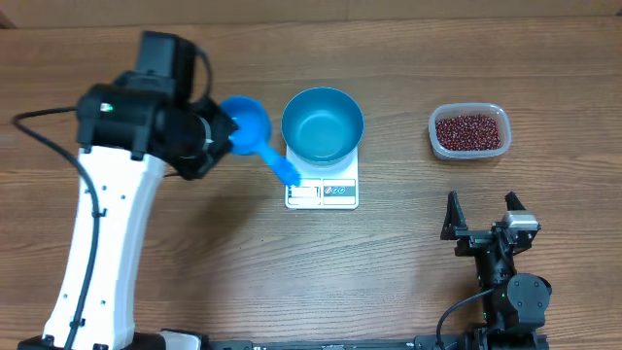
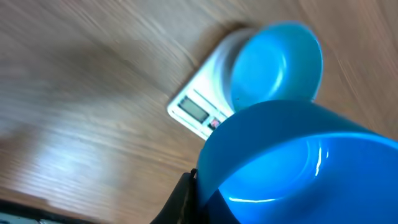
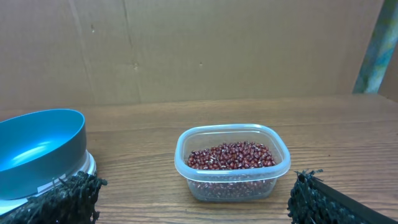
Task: Scoop item into bowl and weigh 150g on scale
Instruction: 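Lift the blue scoop with the left gripper toward the scale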
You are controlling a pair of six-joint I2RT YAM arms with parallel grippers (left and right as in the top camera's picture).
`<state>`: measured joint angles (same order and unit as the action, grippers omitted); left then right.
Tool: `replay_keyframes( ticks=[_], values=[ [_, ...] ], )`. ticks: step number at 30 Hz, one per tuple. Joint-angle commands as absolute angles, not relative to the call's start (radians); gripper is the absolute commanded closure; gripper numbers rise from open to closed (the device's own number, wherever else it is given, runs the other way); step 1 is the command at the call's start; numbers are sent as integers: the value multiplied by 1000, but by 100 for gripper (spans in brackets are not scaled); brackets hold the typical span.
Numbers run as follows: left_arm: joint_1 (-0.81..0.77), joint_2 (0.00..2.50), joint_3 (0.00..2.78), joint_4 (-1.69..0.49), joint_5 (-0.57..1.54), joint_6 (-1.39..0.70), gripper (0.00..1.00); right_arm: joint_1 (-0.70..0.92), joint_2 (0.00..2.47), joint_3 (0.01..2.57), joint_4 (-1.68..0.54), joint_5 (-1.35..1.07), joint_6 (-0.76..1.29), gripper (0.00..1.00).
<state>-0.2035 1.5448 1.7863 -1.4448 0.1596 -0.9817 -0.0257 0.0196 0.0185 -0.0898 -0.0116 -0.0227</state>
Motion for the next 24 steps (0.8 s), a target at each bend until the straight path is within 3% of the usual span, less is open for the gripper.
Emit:
replay_keyframes(
  ticks=[1,13,18,24],
  values=[
    [-294,1550,1793,-1448,170,-1135,96,-29,19,8,-84,-14,-31,0],
    [-449,1550,1793,-1497,157,-1512,96,-29,19,8,-84,-14,-31,0],
    [-453,1550,1793,-1514,160,-1531,96,-30,19,8,-75,-10,-29,0],
    [-453,1550,1793,-1515,158,-1531,96,-29,19,15,93,-184,163,0]
  ],
)
